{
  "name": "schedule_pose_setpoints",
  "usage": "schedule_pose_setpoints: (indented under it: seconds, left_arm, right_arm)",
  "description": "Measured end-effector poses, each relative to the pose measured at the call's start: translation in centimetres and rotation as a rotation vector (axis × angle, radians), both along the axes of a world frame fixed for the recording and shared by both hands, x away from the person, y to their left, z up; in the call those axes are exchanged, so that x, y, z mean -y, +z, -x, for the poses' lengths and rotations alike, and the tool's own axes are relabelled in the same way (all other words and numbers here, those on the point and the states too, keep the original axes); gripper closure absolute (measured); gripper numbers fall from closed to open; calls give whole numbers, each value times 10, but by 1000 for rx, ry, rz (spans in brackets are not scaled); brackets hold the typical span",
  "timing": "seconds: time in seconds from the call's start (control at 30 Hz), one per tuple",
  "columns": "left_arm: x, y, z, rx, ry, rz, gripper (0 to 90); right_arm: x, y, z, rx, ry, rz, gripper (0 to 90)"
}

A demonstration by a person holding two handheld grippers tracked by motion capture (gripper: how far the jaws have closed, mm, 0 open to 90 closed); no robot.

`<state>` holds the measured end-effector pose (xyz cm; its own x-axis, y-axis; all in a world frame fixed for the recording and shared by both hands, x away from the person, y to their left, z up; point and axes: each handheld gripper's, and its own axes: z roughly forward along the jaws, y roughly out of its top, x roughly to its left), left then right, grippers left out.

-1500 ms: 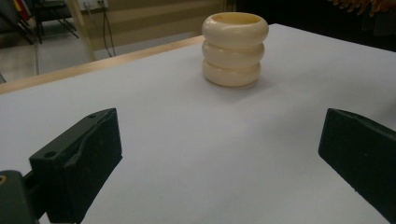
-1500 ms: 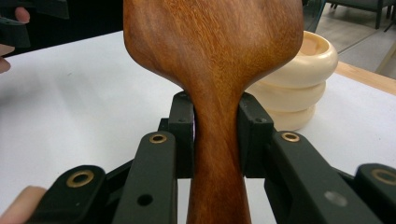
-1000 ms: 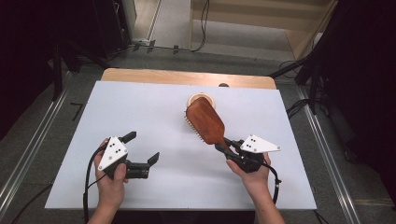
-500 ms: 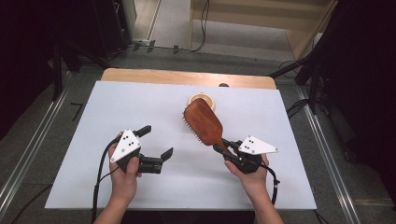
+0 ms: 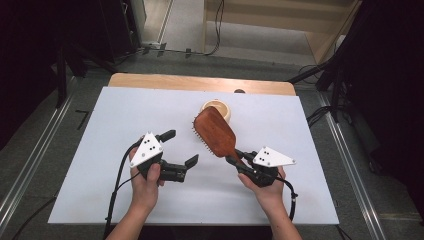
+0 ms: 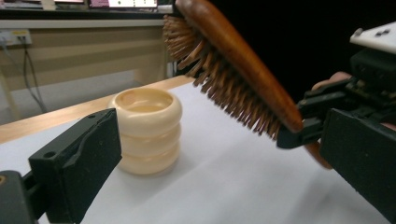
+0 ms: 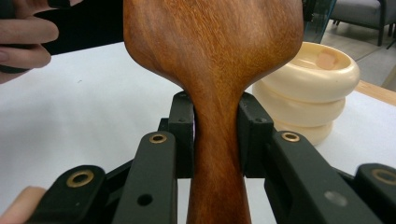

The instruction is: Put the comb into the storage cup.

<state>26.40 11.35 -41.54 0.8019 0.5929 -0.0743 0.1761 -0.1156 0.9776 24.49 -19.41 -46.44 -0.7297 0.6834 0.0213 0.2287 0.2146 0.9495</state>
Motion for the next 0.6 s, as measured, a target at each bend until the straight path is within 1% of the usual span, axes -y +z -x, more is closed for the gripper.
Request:
schedule_pose_setpoints:
  seconds: [0.07, 0.23, 0.43, 0.5, 0.6]
  left_arm:
    - [3, 1, -2, -10, -1, 10, 0]
    - [10, 1, -6, -23, -13, 12, 0]
    - [19, 1, -8, -37, -28, 30, 0]
    - [21, 1, -9, -41, -26, 29, 0]
    - [25, 2, -11, -50, -27, 40, 0]
  right_arm:
    - [-1, 0, 0, 1, 3, -5, 692]
    - [-2, 0, 1, 7, 11, -6, 692]
    - [-5, 1, 2, 18, 24, -9, 692]
    - [-6, 0, 3, 17, 29, -8, 692]
    - [-8, 0, 4, 19, 33, -7, 692]
